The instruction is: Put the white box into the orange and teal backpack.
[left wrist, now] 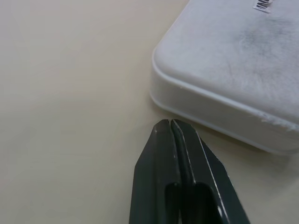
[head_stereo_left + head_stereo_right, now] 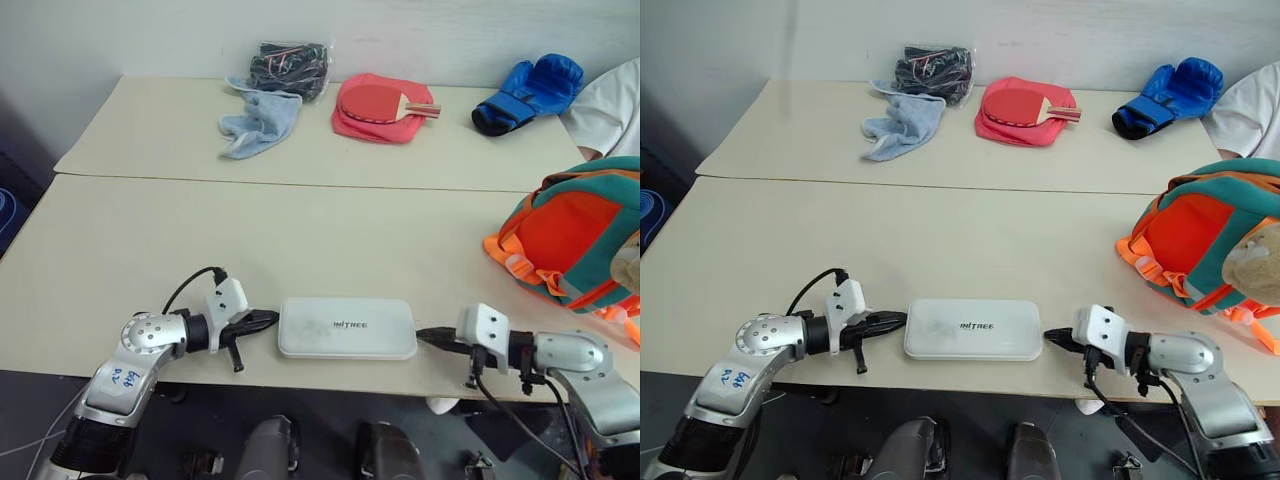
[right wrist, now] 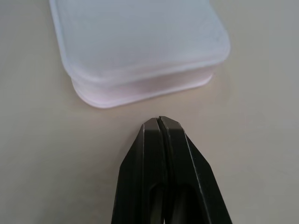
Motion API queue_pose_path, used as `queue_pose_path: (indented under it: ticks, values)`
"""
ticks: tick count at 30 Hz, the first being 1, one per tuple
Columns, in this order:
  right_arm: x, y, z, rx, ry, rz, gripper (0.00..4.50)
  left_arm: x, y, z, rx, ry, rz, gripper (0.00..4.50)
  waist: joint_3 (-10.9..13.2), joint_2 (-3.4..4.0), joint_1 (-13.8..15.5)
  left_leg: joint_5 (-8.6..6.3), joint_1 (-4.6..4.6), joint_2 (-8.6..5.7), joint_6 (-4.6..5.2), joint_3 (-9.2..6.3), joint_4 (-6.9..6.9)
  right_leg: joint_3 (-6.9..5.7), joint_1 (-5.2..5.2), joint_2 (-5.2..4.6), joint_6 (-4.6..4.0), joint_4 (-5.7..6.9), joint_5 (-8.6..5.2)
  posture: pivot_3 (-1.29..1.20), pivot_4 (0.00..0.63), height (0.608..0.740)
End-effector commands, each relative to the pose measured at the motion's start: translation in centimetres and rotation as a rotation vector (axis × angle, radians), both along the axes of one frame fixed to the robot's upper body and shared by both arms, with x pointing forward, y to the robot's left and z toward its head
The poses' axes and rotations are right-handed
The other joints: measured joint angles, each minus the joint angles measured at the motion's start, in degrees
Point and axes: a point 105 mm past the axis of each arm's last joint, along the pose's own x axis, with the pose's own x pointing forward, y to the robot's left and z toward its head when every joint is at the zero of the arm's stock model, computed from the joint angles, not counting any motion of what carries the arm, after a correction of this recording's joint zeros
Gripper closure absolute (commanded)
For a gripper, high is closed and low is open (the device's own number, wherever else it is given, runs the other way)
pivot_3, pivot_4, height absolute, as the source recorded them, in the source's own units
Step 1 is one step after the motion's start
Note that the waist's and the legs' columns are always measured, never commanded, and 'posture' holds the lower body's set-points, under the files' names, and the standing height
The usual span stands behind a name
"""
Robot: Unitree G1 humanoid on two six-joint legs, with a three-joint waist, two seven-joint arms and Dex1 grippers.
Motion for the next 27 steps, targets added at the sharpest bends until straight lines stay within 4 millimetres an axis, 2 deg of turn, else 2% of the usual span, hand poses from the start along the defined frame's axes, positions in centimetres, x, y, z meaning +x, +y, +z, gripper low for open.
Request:
queue_pose_path:
  ticks: [1, 5, 7, 9, 11, 13, 18, 27]
  values:
    - [0.1, -1.4, 1.1, -0.015, -0.031, -0.023, 4.50, -0.1, 1.8, 0.9, -0.094, 0.092, 0.065, 3.24, 0.0, 0.00, 0.0, 0.00, 0.00, 0.02, 0.00, 0.00, 0.01, 0.00, -0.01, -0.01, 0.00, 0.00, 0.00, 0.00, 0.150, 0.740]
    - [0.2, -2.4, 1.6, -0.030, -0.030, -0.023, 4.50, -2.3, 5.1, 1.4, -0.211, 0.599, 0.153, 2.14, 0.0, 0.00, -0.4, -0.03, 0.01, 0.15, -0.08, -0.02, 0.00, 0.06, -0.02, 0.08, 0.00, 0.02, 0.00, 0.00, 0.150, 0.740]
    - [0.4, -2.3, 1.6, -0.035, -0.030, -0.008, 4.50, -2.8, 5.8, 2.1, -0.258, 0.783, 0.190, 1.58, 0.0, 0.02, -0.7, -0.02, 0.03, 0.19, -0.11, -0.02, -0.01, 0.05, -0.04, 0.17, 0.00, 0.09, -0.01, 0.00, 0.150, 0.740]
    - [0.8, -2.0, 1.6, -0.035, -0.035, 0.008, 4.50, -4.1, 5.8, 2.7, -0.279, 1.001, 0.183, 1.04, 0.0, 0.04, -0.9, -0.03, 0.05, 0.16, -0.11, 0.00, -0.01, 0.04, -0.03, 0.29, 0.01, 0.11, -0.01, 0.00, 0.150, 0.740]
    - [1.1, -1.5, 1.6, -0.030, -0.040, 0.024, 4.50, -3.9, 5.6, 2.7, -0.293, 1.077, 0.207, 0.47, 0.0, 0.05, -1.3, -0.03, 0.01, 0.15, -0.11, 0.01, 0.00, 0.15, -0.06, 0.46, 0.02, 0.20, -0.02, 0.00, 0.150, 0.740]
    - [1.3, -1.1, 1.5, -0.027, -0.045, 0.041, 4.50, -2.6, 5.1, 2.5, -0.353, 1.098, 0.221, 0.06, 0.0, 0.05, -1.2, -0.04, 0.01, 0.15, -0.12, 0.00, 0.00, 0.37, -0.06, 0.45, 0.03, 0.19, -0.03, 0.00, 0.150, 0.740]
    - [1.5, 0.2, 0.9, -0.017, -0.035, 0.083, 4.50, -0.5, 3.3, 2.2, -0.436, 1.117, 0.235, 0.06, 0.0, 0.05, -0.6, -0.03, 0.01, 0.12, -0.14, -0.08, 0.09, 0.51, 0.00, 0.10, 0.02, 0.23, -0.03, 0.00, 0.150, 0.740]
    - [1.6, 2.4, -0.2, 0.002, -0.013, 0.142, 4.50, -0.8, -1.9, 2.3, -0.431, 1.219, 0.068, 0.06, 0.0, 0.02, -0.2, -0.01, 0.04, 0.00, -0.11, -0.12, 0.17, 0.52, 0.08, 0.02, 0.02, 0.25, -0.03, 0.00, 0.150, 0.740]
